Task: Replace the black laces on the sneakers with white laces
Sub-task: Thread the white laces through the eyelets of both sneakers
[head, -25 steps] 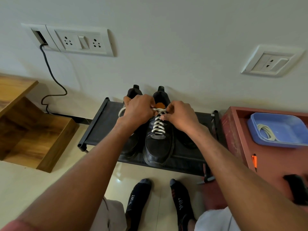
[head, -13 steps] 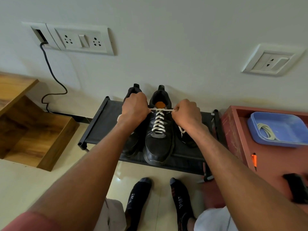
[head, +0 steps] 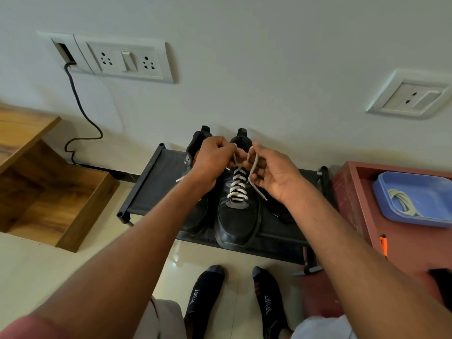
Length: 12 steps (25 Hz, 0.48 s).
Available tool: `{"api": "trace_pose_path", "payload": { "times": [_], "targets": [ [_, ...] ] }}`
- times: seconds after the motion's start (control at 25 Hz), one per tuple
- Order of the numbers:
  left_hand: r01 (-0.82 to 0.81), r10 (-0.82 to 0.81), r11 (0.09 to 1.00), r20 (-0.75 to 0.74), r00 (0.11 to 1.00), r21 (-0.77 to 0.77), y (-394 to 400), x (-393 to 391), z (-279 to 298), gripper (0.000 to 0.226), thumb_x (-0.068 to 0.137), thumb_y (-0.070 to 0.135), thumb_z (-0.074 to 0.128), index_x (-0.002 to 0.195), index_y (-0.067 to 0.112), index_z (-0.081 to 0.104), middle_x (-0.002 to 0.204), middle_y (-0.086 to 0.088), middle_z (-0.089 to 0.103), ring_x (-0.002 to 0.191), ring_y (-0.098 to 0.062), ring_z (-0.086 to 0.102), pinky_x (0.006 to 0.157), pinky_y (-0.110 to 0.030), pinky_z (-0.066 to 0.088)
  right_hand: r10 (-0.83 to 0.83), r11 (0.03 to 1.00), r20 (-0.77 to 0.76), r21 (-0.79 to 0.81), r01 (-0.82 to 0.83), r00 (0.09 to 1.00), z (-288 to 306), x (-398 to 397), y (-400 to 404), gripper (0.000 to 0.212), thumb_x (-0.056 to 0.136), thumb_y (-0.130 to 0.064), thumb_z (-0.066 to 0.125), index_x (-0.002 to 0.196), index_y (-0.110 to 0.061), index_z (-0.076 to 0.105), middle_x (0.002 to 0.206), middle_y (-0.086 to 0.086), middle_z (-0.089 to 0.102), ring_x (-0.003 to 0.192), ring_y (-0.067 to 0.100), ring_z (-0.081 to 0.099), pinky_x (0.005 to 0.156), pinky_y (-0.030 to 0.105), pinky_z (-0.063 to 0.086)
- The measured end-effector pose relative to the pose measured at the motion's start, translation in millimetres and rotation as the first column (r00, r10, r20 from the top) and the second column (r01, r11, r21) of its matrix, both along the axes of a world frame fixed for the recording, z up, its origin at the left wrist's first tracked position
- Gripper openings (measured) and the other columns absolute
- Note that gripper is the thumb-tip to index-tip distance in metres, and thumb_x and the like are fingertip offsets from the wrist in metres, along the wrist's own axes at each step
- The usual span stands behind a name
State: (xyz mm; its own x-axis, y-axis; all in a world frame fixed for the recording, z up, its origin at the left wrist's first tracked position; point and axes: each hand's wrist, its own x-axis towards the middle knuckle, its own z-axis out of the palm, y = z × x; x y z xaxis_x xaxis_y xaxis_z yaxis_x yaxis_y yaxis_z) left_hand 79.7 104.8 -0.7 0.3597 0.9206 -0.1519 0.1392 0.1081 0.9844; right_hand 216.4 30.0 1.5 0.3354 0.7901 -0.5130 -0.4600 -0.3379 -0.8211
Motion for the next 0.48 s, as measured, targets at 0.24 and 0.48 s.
{"api": "trace_pose_path", "payload": {
  "times": [0.24, 0.48],
  "targets": [
    [-0.047, 0.053, 0.996, 0.077, 0.996, -0.080, 5, 6, -15, 0.032, 0.106, 0.032, 0.058, 0.082, 0.012, 0.055, 0.069, -0.003, 0.061, 0.065, -0.017, 0.064, 0.067, -0.033, 0.054, 0.011, 1.000, 0.088, 0.000, -0.011, 0.996, -13, -4, 4, 0.017, 0.105, -0.029, 0.061, 0.102, -0.021, 0.075, 0.089, -0.002, 0.079, 0.069, 0.008, 0.065, 0.056, 0.022, 0.041],
    [0.195, -0.192, 0.975, -0.041, 0.981, 0.104, 6, -3, -10, 0.032, 0.108, 0.029, 0.056, 0.102, 0.005, 0.075, 0.078, -0.004, 0.071, 0.073, -0.015, 0.062, 0.070, -0.028, 0.052, 0.053, 0.998, 0.168, 0.021, -0.058, 0.984, -10, -4, 7, 0.013, 0.102, -0.018, 0.067, 0.109, -0.020, 0.077, 0.091, 0.003, 0.077, 0.071, 0.011, 0.065, 0.054, 0.023, 0.043]
  ]
}}
